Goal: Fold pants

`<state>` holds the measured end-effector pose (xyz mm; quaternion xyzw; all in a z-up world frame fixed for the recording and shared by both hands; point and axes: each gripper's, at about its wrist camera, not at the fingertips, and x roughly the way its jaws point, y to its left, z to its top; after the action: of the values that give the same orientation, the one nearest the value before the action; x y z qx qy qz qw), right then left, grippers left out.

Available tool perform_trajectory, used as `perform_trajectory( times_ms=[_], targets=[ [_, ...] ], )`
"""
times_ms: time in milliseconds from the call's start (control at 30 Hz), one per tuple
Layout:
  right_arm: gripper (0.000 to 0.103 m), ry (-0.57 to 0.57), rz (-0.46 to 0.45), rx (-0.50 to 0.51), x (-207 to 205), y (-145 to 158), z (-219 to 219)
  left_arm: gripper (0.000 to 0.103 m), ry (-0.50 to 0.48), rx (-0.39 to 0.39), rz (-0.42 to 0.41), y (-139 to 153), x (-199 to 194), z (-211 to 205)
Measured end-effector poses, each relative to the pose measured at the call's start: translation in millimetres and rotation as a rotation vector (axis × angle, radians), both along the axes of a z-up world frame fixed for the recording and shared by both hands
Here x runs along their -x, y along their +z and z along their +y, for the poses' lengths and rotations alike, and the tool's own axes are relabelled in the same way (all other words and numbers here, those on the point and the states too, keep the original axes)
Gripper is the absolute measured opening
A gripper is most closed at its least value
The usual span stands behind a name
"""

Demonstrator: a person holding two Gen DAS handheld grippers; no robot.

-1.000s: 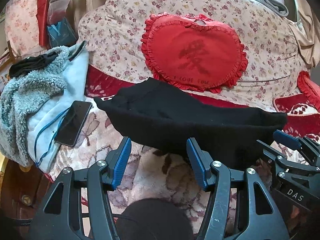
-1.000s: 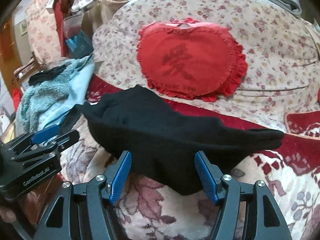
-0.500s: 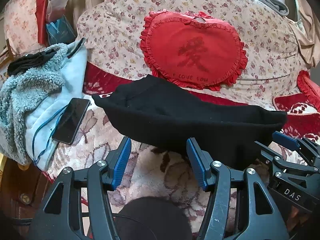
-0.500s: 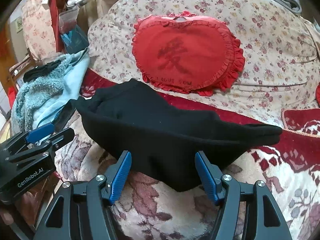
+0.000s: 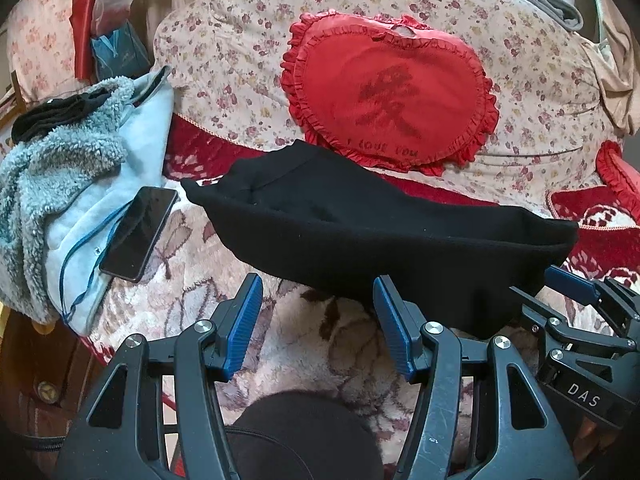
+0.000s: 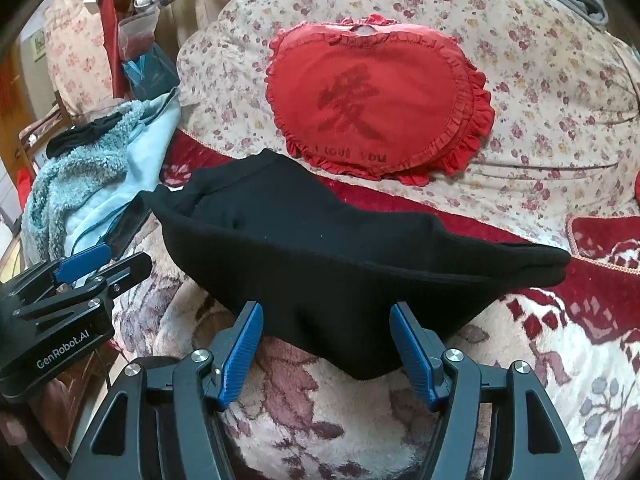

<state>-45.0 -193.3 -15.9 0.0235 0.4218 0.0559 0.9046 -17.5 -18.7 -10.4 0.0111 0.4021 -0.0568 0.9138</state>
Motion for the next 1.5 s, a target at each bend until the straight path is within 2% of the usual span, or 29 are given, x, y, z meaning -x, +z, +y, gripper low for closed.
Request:
perform_trajectory(
  times_ms=[600, 767, 1133, 1300, 1500],
  targets=[
    [0.064, -0.01, 0.024, -0.011, -1.3, -8.7, -5.8, 0.057, 0.011, 0.011, 0.034, -5.6, -6.2, 4.2],
    [0.064, -0.023, 0.038, -0.019, -3.3, -12.7, -14.1, 0.057, 0.049, 0.044, 0.066, -9.7, -17.4, 20.9],
    [0.064, -0.038, 0.062, -0.051, -14.5, -21.4, -29.9, 0.057, 0.125, 0.044, 0.088, -16.5, -53.1, 46.1],
    [0.064, -0.008, 0.051, -0.061, -22.1, -19.6, -28.4, 0.057, 0.148, 0.042, 0.096, -20.0, -69.6, 56.5],
    [0.064, 0.104, 0.013, -0.101, -37.7, -15.4, -13.9, 0.057, 0.17, 0.057, 0.124, -25.2, -88.0, 69.5]
  ],
)
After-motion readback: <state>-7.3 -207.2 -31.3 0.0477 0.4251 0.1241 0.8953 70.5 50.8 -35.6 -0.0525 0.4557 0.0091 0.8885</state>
